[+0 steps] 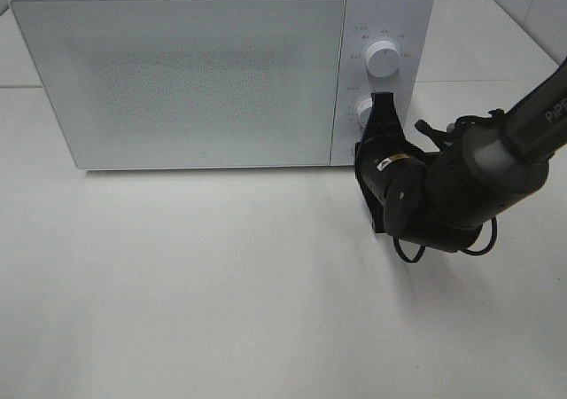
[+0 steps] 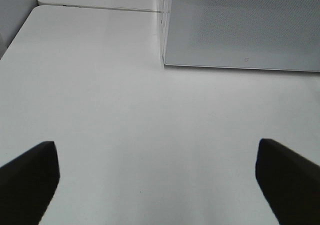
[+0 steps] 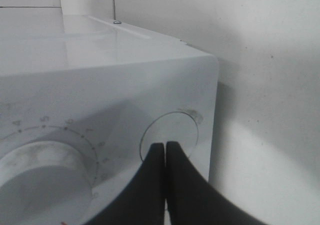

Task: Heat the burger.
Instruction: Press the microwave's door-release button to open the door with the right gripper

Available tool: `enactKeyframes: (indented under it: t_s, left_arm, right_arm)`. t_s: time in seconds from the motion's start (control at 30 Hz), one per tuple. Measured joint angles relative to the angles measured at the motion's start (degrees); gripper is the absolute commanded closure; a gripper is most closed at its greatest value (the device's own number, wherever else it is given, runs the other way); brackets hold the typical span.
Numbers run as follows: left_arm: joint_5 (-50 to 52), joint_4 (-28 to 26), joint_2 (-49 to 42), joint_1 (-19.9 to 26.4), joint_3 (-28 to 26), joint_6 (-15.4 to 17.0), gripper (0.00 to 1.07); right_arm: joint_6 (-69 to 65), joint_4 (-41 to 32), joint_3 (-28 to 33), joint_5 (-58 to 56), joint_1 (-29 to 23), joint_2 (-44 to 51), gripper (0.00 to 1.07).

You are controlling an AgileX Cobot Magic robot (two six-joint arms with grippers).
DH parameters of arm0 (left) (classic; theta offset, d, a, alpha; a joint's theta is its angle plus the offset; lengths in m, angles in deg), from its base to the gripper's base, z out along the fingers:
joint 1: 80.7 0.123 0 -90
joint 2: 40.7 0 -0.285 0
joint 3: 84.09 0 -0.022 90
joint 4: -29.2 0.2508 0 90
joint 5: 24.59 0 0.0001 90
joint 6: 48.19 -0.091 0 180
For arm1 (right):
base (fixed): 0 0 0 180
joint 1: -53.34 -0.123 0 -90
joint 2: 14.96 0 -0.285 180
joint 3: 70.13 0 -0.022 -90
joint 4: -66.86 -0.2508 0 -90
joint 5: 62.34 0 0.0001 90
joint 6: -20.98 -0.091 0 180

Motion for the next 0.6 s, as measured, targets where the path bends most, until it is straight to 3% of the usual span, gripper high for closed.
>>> enactKeyframes:
  t_s: [0.6]
  left_arm:
    - [0.0,0.0,0.0,0.0,0.0,0.0,0.07]
  right_arm:
    - [0.1,-1.4,-1.5,0.8,0.6,-1.5,1.07]
